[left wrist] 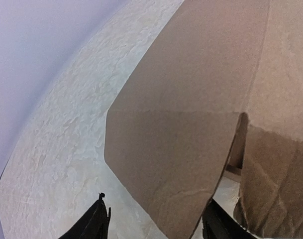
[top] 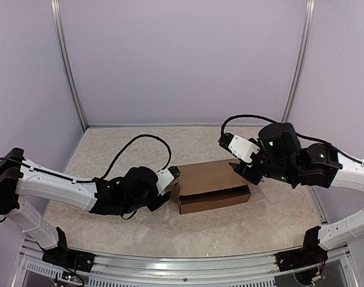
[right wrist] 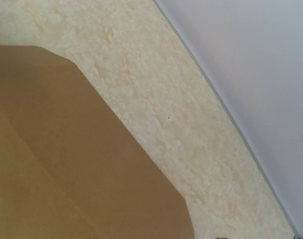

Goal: Fold the paper box

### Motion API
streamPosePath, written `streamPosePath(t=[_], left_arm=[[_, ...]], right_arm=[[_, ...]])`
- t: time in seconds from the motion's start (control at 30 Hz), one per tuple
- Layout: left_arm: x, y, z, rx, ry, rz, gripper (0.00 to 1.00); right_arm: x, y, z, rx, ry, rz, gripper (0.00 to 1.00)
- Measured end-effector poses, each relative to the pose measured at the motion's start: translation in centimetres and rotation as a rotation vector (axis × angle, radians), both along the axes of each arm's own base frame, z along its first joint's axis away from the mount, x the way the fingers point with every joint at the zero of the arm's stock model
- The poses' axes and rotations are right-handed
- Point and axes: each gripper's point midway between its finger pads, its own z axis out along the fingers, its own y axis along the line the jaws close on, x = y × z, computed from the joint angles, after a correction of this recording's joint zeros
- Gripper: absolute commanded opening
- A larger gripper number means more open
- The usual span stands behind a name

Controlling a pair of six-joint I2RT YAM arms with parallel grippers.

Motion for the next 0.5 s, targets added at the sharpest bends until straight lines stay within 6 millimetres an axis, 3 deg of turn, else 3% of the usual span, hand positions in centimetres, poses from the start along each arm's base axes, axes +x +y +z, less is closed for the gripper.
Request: streamPosePath(t=[0.2,0.37,0.5], left_arm=[[-0.2,-1.4,-0.5,-0.013,-0.046,-0.063,0.52],[-1.1,-0.8,-1.9,-0.009,-0.076,-0.111,0.5],[-1.3,-0.6,-2.1,-0.017,-0.097,-0.124,0.42]], right_arm=[[-0.3,-1.1,-0.3,0.045,0.017,-0.021,0.53],[-0.4,-1.3,-0.3,0.075,0.029,-0.028,0.53],[-0.5,-1.3,-0.7,0.084,0.045,-0.033,0.52]])
